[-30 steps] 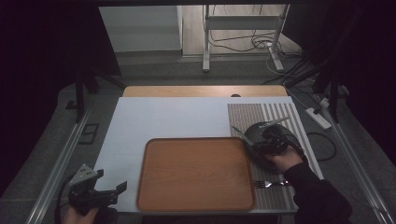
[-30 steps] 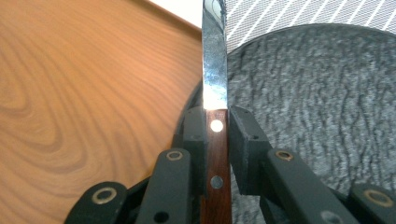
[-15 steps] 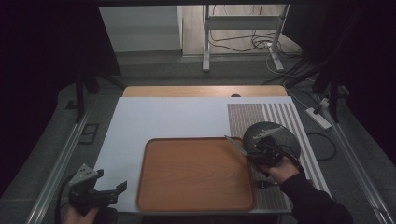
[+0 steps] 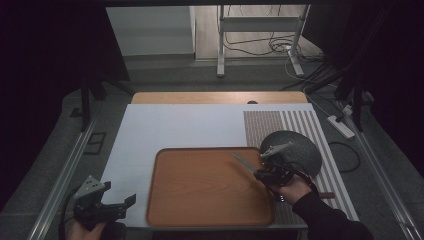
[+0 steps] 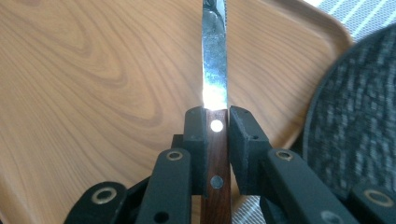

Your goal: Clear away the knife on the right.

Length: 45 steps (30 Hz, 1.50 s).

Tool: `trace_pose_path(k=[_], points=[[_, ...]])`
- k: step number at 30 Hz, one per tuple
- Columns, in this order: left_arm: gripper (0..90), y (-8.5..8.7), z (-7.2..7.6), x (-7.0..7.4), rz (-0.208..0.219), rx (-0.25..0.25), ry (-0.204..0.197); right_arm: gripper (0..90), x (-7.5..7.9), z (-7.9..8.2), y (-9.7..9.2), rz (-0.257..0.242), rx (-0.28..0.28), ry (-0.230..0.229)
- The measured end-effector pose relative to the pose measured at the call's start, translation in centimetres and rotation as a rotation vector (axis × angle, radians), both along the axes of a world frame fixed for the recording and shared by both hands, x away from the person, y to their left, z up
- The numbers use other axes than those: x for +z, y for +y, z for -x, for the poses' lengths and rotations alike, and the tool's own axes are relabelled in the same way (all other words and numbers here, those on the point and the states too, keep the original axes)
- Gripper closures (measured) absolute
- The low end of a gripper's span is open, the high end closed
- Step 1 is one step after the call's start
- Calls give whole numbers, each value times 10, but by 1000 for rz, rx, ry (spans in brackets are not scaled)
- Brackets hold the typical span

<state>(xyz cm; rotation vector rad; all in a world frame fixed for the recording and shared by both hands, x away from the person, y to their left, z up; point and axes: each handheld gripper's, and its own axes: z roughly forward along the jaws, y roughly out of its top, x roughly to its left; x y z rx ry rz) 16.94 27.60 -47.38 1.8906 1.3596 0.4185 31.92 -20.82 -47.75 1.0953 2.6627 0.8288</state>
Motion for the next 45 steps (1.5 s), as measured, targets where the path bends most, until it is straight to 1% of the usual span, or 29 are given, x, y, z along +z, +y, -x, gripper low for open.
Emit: trace_pose_path(k=[9, 13, 16, 22, 25, 26, 27, 28, 30, 31, 32, 34, 36, 39, 42, 45], points=[[17, 0, 0, 0, -2, 0, 1, 773, -5, 6, 20, 1, 44, -1], [16, 0, 0, 0, -2, 0, 1, 772, -9, 7, 26, 10, 49, -5], [17, 0, 0, 0, -3, -1, 0, 772, -15, 6, 28, 28, 51, 8], [17, 0, 0, 0, -3, -2, 0, 771, -25, 5, 33, 62, 64, 12], [17, 0, 0, 0, -2, -2, 0, 764, -29, 4, 34, 69, 75, 43], [17, 0, 0, 0, -2, -1, 0, 761, -29, 4, 34, 64, 78, 44], [17, 0, 0, 0, -2, -2, 0, 735, -28, 4, 33, 60, 83, 52], [17, 0, 0, 0, -2, -1, 0, 711, -26, 3, 32, 45, 81, 47], [17, 0, 0, 0, -3, -2, 1, 691, -18, 1, 30, 25, 78, 16], [17, 0, 0, 0, -4, -2, 2, 707, -14, 1, 29, 8, 79, 8], [17, 0, 0, 0, -4, -2, 2, 767, -10, -1, 30, -4, 92, 12], [17, 0, 0, 0, -4, -2, 2, 892, -7, -3, 33, -17, 143, 22], [17, -1, -1, 0, -5, -2, 1, 894, -7, -4, 40, -17, 177, 34], [17, 0, -1, 0, -4, -2, 2, 894, -14, -6, 51, 13, 218, 44], [17, 0, 0, 0, -5, -3, 1, 894, -22, -8, 57, 46, 226, 58], [17, 0, 0, 0, -4, -3, -1, 894, -29, -11, 56, 63, 224, 79]])
